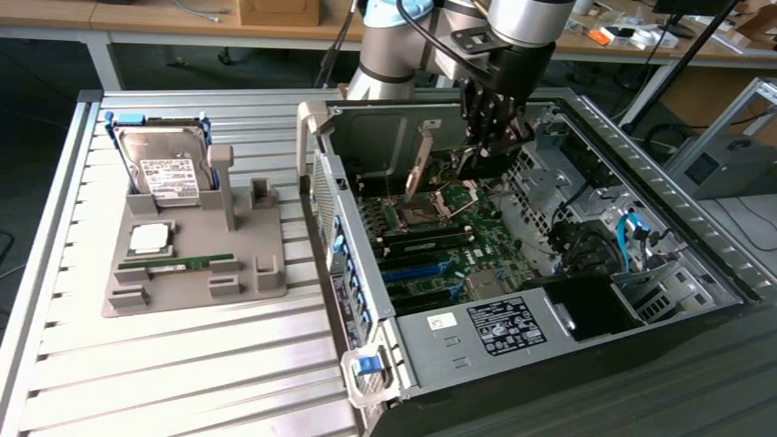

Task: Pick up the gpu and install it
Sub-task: 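Insert the gpu into the slot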

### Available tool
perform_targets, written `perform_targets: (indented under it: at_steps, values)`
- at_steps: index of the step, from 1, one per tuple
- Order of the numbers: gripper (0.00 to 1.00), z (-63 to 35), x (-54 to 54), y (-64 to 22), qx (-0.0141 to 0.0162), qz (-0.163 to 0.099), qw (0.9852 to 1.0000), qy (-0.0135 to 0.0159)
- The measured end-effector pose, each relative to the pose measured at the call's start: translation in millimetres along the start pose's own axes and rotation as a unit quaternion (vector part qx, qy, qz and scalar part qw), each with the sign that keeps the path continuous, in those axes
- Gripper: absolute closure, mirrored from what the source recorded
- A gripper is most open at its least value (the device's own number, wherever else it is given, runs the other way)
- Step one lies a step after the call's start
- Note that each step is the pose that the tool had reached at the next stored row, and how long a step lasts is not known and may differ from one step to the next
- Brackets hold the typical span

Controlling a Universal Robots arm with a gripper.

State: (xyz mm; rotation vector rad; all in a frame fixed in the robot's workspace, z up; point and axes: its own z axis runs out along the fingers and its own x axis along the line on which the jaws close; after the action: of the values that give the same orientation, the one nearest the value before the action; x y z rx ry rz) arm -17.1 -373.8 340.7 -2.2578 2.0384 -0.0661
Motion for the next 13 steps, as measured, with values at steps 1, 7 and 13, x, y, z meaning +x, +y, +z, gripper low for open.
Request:
perform_targets:
  at_steps: [1,7,13]
  values:
    - [0.73,0.0,0.0,0.0,-0.0001,-0.002,1.0,-0.0002]
    - [0.73,0.1,0.0,0.0,-0.0004,-0.011,0.9999,-0.0011]
    - [0.73,1.3,3.9,0.6,-0.0002,-0.006,1.0,-0.0003]
